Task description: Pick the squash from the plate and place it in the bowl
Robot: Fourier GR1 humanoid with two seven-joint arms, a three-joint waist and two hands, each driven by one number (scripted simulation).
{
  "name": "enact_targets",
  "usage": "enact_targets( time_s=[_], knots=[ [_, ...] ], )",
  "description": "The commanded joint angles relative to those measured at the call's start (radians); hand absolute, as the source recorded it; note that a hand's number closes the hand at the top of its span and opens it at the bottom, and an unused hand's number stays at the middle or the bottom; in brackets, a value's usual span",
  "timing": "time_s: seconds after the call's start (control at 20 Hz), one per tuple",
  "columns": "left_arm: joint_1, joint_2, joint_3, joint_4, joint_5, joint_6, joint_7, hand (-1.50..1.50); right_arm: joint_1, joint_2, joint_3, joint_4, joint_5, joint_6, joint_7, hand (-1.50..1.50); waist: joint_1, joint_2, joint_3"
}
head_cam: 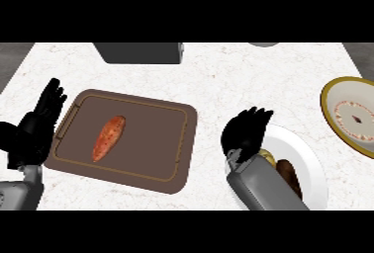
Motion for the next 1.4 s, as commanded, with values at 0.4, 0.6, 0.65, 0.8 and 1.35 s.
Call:
enact_targets(
  time_s=[0.4, 0.6, 0.65, 0.8, 1.35],
  knots=[
    [-0.012, -0.015, 0.036, 0.006, -0.019, -0.011, -0.002, 0.0, 0.115, 0.018, 0.005, 0.02, 0.002, -0.022, 0.18, -1.5, -0.014, 0.001, 0.001],
    [0.036, -0.007, 0.047, -0.019, -0.016, -0.043, 0.002, 0.0, 0.152, -0.016, 0.005, -0.002, 0.033, -0.047, 0.136, -1.5, -0.01, 0.0, 0.001],
    [-0.003, -0.023, 0.045, 0.005, -0.029, -0.027, -0.004, 0.0, 0.067, 0.017, -0.024, 0.039, 0.014, -0.03, 0.175, -1.5, -0.007, 0.002, 0.001],
    [0.016, -0.077, 0.002, -0.006, -0.077, 0.005, -0.029, 0.0, 0.129, 0.018, 0.012, 0.059, 0.06, -0.095, 0.146, -1.5, -0.009, 0.003, 0.001],
    [-0.01, -0.079, 0.058, 0.038, -0.1, -0.049, -0.031, 0.0, 0.112, 0.018, -0.08, 0.206, 0.089, -0.198, -0.008, 1.5, -0.008, 0.004, 0.001]
  ],
)
